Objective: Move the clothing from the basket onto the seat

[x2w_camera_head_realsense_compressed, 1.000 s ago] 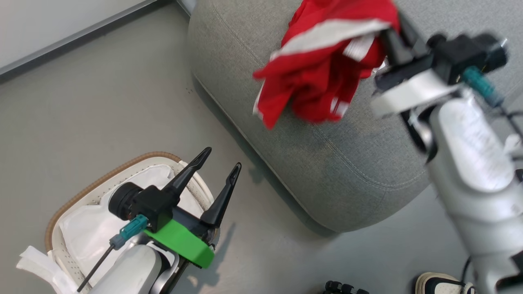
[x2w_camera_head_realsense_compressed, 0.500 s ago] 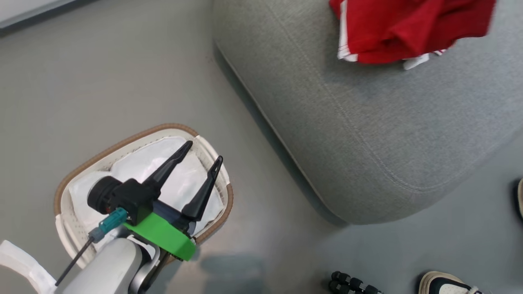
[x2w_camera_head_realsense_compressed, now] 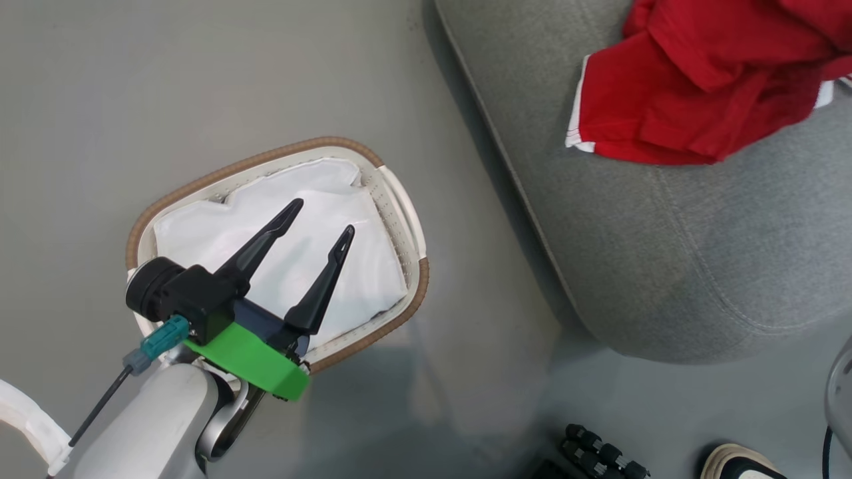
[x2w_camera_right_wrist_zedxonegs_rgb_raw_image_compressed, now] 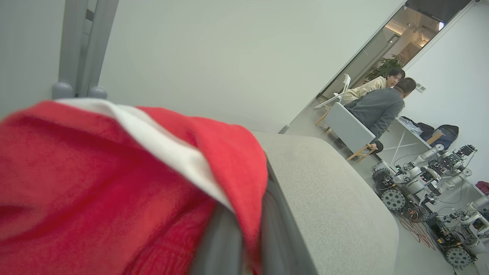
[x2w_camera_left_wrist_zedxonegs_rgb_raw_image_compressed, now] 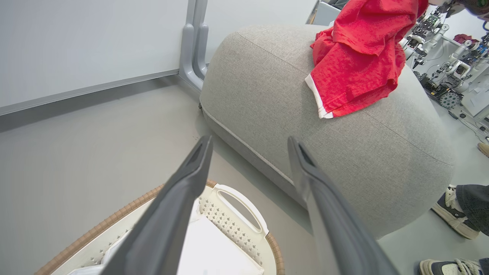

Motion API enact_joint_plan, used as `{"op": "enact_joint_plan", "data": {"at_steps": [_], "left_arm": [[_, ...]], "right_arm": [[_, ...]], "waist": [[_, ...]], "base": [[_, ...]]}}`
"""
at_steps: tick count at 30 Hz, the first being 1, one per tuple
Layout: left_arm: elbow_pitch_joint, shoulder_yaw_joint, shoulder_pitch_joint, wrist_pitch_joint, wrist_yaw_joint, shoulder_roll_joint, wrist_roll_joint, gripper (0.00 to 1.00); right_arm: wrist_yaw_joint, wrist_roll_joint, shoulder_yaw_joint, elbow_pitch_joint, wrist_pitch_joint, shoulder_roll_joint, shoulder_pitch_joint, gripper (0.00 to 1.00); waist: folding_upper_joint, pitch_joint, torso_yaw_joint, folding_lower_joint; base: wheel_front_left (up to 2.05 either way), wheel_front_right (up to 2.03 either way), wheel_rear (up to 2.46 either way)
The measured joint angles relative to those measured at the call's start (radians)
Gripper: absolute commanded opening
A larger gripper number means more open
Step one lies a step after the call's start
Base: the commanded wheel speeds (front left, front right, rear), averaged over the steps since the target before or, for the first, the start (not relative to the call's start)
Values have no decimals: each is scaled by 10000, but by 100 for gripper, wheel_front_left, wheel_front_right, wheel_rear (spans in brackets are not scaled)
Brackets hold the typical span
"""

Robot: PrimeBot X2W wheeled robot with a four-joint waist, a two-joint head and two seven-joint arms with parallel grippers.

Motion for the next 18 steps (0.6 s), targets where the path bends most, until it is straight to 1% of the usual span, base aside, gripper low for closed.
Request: {"op": "enact_joint_plan", "data": {"at_steps": [7,8,10,12,16,18], "left_arm": [[-6,94,-18,0,0,84,-44,100],[-6,115,-17,0,0,105,-56,100],[-2,130,-15,0,0,121,-56,100],[23,130,-13,2,0,134,-56,100],[224,173,4,2,0,86,-86,100],[412,366,31,0,0,-13,-77,100]], "right_arm": [[0,-1214,-2069,-209,138,508,726,0],[0,-1315,-2316,-272,151,608,797,2],[0,-1413,-2723,-286,196,757,927,30],[0,-1471,-3124,-224,196,867,988,100],[0,-1636,-3595,-150,-96,1001,1162,100],[0,-1685,-3735,-138,-278,1001,1309,100]], "waist": [[0,313,405,0],[0,330,427,0],[0,342,433,0],[0,330,426,0],[0,195,416,0],[0,65,419,0]], "base": [[0,0,0],[0,0,0],[0,0,0],[0,0,0],[0,0,0],[0,0,0]]}}
